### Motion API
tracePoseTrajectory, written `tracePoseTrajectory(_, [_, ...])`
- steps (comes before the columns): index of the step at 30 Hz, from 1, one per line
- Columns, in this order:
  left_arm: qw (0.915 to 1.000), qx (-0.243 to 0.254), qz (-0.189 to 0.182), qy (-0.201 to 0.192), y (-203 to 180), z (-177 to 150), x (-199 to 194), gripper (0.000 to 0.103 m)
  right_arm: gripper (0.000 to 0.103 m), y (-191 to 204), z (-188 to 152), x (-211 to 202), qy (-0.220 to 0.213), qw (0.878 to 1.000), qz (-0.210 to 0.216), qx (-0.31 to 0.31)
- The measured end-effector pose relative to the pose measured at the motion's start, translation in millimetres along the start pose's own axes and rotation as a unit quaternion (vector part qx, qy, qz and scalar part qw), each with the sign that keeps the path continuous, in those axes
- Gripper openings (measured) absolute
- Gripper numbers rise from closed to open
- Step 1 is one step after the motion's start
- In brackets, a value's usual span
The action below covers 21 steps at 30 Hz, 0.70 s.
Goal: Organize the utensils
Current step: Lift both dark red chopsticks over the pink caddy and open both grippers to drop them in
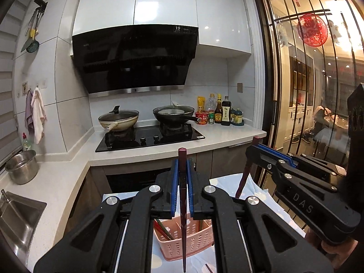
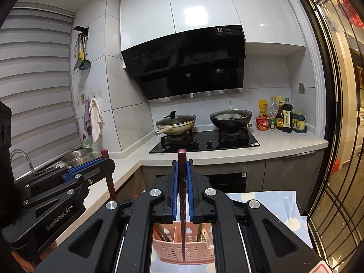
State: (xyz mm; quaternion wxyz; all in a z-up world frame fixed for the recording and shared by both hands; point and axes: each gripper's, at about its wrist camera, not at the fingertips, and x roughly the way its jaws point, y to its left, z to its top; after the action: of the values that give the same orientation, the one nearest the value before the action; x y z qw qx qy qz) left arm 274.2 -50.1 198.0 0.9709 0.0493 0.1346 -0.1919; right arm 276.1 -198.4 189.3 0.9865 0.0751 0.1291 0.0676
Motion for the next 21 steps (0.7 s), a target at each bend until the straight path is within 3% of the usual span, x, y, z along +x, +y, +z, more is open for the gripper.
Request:
tracePoseTrajectory(10, [1.0,0.001,0.002,-0.002,8.3,23.1,33.9,0.007,0.007,-2.2,20.1,40.6,-0.003,1.0,-0.006,0.005])
tracePoseTrajectory(21, [0.9988,-0.011,-0.012,0.046,7.3,-15.0,78.0,0.007,0.007,-17.9,-17.5,85.5,0.052,0.998,-0.015,0.013])
